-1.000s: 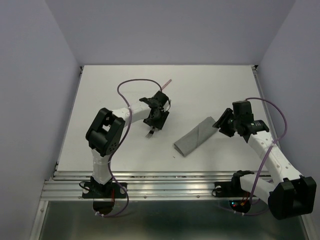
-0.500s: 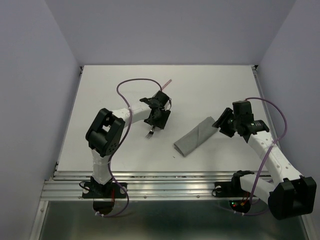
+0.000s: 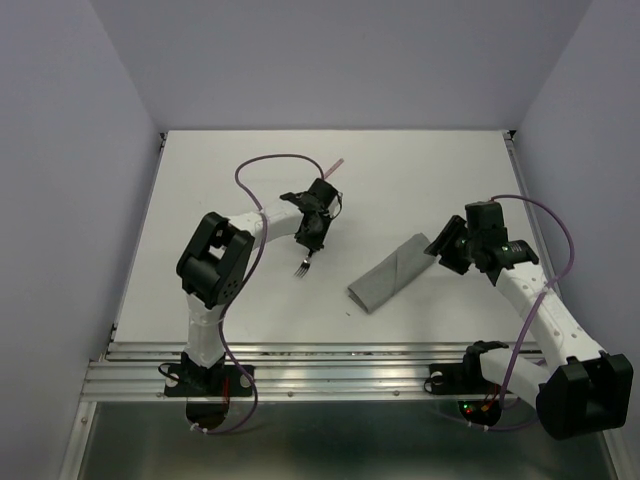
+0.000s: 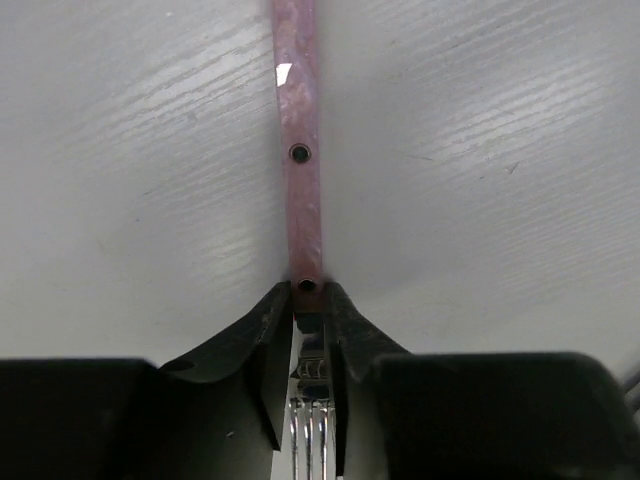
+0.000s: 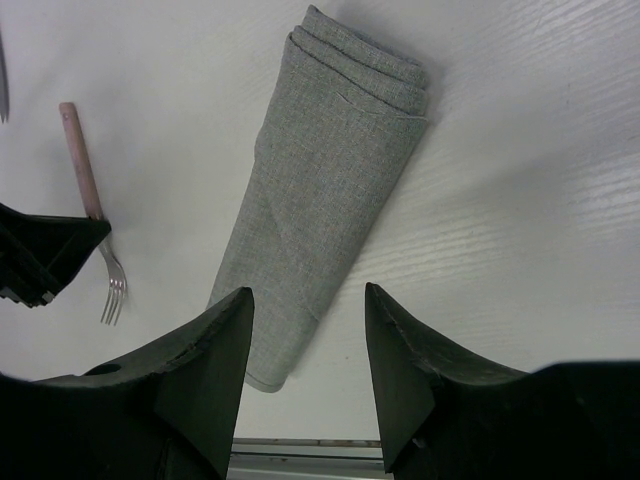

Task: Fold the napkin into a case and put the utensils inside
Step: Pick up the fork from the center of the board.

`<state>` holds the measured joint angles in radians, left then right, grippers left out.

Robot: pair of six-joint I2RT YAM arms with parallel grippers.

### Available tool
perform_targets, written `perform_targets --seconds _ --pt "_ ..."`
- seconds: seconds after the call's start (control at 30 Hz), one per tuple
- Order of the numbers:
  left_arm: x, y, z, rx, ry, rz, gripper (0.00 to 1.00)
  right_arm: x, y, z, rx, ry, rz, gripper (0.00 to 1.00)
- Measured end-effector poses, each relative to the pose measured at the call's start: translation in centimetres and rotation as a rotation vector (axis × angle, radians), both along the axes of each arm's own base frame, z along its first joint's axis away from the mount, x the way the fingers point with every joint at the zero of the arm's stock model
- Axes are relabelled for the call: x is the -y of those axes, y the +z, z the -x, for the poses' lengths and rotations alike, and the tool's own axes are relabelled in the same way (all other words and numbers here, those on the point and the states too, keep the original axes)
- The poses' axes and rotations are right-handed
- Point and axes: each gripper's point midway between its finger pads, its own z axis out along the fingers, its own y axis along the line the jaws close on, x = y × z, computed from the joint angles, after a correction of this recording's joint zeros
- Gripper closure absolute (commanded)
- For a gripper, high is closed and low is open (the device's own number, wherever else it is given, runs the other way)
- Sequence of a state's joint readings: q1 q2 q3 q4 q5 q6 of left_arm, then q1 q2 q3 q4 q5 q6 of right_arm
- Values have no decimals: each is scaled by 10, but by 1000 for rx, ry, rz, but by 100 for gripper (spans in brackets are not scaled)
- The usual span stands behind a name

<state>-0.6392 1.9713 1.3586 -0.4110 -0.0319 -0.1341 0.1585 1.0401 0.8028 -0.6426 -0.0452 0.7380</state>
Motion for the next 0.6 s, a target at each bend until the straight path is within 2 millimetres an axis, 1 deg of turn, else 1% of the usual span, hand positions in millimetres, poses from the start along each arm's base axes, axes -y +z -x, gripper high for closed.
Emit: perform_targets --seconds 0.07,0.1,0.13,0.2,0.4,0.5,0.57,0.6 --pt "1 0 -2 -2 -5 4 86 0 0 0 -1 0 0 46" --pt "2 1 -4 1 -6 9 97 0 -1 0 -3 0 0 46" --pt "3 1 -6 1 -7 12 100 0 -2 -1 -7 0 1 46" --pt "6 2 -7 3 -15 21 100 0 -5 -2 -17 0 3 46" --pt "17 8 -7 15 -35 29 100 2 -28 -5 -100 -7 29 47" --pt "30 19 5 34 -77 25 100 4 -40 -9 -143 -13 52 51" --pt "42 31 18 45 -116 29 100 6 -46 -13 -166 -19 64 55" --pt "50 40 25 58 -141 39 100 8 -47 -17 -171 -25 69 56"
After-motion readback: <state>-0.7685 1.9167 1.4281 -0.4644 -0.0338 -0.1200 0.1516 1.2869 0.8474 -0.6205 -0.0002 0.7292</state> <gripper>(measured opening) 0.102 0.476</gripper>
